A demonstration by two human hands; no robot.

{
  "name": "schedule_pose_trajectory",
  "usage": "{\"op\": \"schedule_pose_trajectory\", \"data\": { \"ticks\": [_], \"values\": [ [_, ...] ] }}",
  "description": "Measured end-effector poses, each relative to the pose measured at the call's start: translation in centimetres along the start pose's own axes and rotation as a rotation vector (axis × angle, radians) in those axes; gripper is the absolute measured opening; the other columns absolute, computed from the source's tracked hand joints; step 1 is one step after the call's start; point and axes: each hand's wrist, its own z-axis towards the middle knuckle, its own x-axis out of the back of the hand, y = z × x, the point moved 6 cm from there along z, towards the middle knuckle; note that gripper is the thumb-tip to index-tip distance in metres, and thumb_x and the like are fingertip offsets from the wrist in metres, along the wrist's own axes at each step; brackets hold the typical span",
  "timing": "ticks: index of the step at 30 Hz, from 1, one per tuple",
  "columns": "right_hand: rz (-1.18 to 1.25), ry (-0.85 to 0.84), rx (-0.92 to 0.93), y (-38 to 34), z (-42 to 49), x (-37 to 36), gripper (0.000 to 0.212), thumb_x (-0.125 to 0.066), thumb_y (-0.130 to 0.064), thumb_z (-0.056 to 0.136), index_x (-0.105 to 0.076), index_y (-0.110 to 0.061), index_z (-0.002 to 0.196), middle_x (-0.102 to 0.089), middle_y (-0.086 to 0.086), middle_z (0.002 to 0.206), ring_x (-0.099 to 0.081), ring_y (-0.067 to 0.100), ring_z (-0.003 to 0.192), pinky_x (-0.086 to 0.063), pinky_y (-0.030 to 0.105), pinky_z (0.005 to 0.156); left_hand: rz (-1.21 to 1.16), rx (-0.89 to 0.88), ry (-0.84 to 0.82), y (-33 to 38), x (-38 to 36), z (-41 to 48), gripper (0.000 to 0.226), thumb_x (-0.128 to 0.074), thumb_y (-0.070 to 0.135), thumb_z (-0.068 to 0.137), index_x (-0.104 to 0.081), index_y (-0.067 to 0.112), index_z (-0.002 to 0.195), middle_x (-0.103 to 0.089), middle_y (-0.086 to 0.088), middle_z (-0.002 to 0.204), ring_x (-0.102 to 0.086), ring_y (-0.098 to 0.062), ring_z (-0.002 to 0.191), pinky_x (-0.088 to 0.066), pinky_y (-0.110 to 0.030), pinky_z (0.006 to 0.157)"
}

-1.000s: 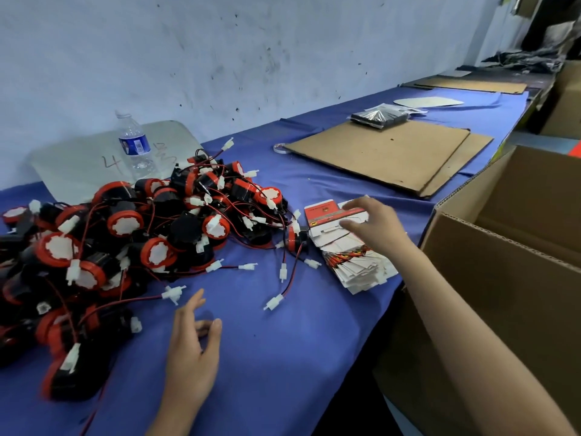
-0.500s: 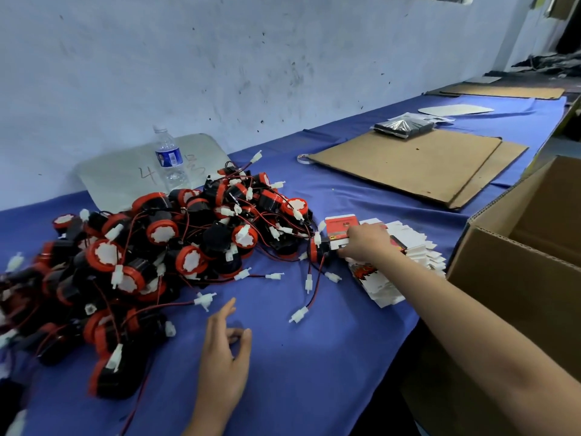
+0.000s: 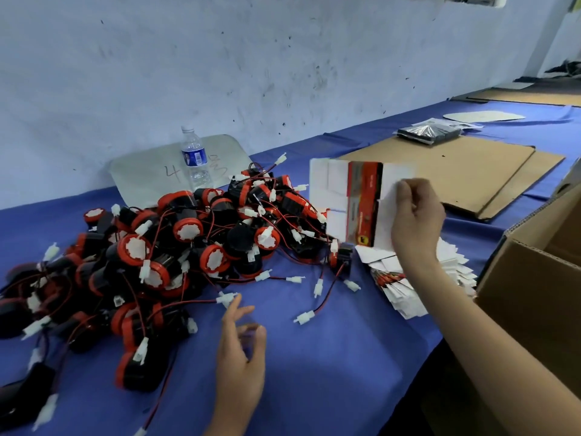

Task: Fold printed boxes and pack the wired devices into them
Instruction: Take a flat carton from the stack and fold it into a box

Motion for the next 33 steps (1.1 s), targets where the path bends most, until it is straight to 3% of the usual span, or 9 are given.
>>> {"op": "schedule_pose_trajectory", "data": {
  "ticks": [4, 8, 11, 15, 17, 20, 23, 26, 33],
  "values": [
    [0.191, -0.370, -0.345, 0.4, -9.0, -3.6, 0.021, -0.054, -0.010, 0.097, -0.059, -0.020, 0.079, -0.056, -0.009, 0.068, -0.047, 0.003, 0.064, -0.038, 0.016, 0.060, -0.122, 0.000, -0.027, 0.6, -0.4, -0.6, 0.050, -0.053, 0.042, 0.093, -0.034, 0.042, 0.140, -0.056, 0.031, 0.124, -0.055, 0.006, 0.113, -0.041, -0.006, 0.089],
    [0.325, -0.394, -0.652, 2.1, -15.7, -5.0, 0.039, -0.057, -0.003, 0.093, -0.053, -0.031, 0.120, -0.068, 0.014, 0.089, -0.061, 0.032, 0.078, -0.053, 0.036, 0.077, -0.145, 0.002, -0.042, 0.5, -0.6, -0.6, 0.024, -0.052, 0.032, 0.097, -0.059, 0.042, 0.117, -0.064, 0.029, 0.115, -0.058, 0.010, 0.109, -0.043, -0.004, 0.082],
    [0.172, -0.498, -0.440, 1.1, -16.8, -5.6, 0.073, -0.066, -0.002, 0.085, -0.036, -0.055, 0.126, -0.061, -0.012, 0.119, -0.059, -0.002, 0.097, -0.049, 0.016, 0.083, -0.121, 0.038, -0.014, 0.0, 0.0, -0.3, 0.023, -0.050, 0.031, 0.097, -0.064, 0.047, 0.105, -0.070, 0.018, 0.106, -0.064, 0.000, 0.100, -0.047, -0.009, 0.076],
    [-0.381, -0.762, 0.143, 0.5, -17.3, -6.8, 0.118, -0.082, -0.050, 0.065, 0.002, -0.050, 0.147, 0.022, -0.006, 0.158, 0.016, 0.015, 0.147, 0.001, 0.033, 0.118, -0.061, 0.019, -0.032, -0.1, 0.1, -0.3, 0.017, -0.048, 0.036, 0.098, -0.060, 0.045, 0.106, -0.071, 0.011, 0.096, -0.067, -0.005, 0.084, -0.051, -0.017, 0.069],
    [-0.484, -0.879, 0.265, 0.5, -17.3, -7.5, 0.126, -0.072, -0.070, 0.060, 0.022, -0.052, 0.143, 0.018, -0.007, 0.159, 0.030, 0.016, 0.143, 0.015, 0.044, 0.115, -0.022, -0.005, -0.027, 0.1, 0.1, -0.3, 0.017, -0.048, 0.036, 0.098, -0.059, 0.047, 0.105, -0.070, 0.008, 0.083, -0.060, -0.004, 0.066, -0.045, -0.015, 0.057],
    [-0.463, -0.959, 0.187, 0.9, -16.4, -7.8, 0.124, -0.066, -0.075, 0.062, 0.029, -0.054, 0.138, -0.019, -0.014, 0.150, 0.007, 0.009, 0.145, 0.014, 0.048, 0.116, 0.008, -0.028, -0.033, 0.1, 0.1, -0.5, 0.018, -0.045, 0.039, 0.098, -0.059, 0.049, 0.105, -0.068, 0.003, 0.079, -0.056, -0.006, 0.058, -0.044, -0.023, 0.052],
    [-0.377, -0.949, 0.079, 0.5, -16.4, -7.7, 0.112, -0.060, -0.075, 0.069, 0.023, -0.054, 0.140, -0.028, -0.018, 0.124, -0.023, 0.004, 0.131, 0.006, 0.046, 0.116, 0.001, -0.018, -0.047, 0.2, 0.0, -0.6, 0.016, -0.047, 0.042, 0.097, -0.057, 0.050, 0.108, -0.070, 0.003, 0.079, -0.064, -0.017, 0.061, -0.052, -0.034, 0.054],
    [-0.356, -0.815, -0.003, -0.2, -17.4, -7.3, 0.099, -0.060, -0.072, 0.070, -0.012, -0.040, 0.150, -0.025, -0.016, 0.118, -0.029, 0.008, 0.124, 0.001, 0.053, 0.117, 0.033, -0.046, -0.058, 0.3, -0.3, -0.7, 0.029, -0.049, 0.043, 0.091, -0.049, 0.063, 0.113, -0.069, 0.001, 0.070, -0.057, -0.010, 0.045, -0.042, -0.018, 0.042],
    [-0.383, -0.524, 0.065, -3.0, -17.8, -7.2, 0.058, -0.066, -0.043, 0.070, -0.050, -0.021, 0.122, -0.049, -0.003, 0.113, -0.050, 0.023, 0.106, -0.036, 0.057, 0.100, -0.017, -0.059, 0.018, 0.5, 0.1, -0.6, 0.033, -0.055, 0.032, 0.092, -0.053, 0.060, 0.108, -0.071, 0.014, 0.086, -0.067, -0.005, 0.066, -0.050, -0.017, 0.049]
  ]
}}
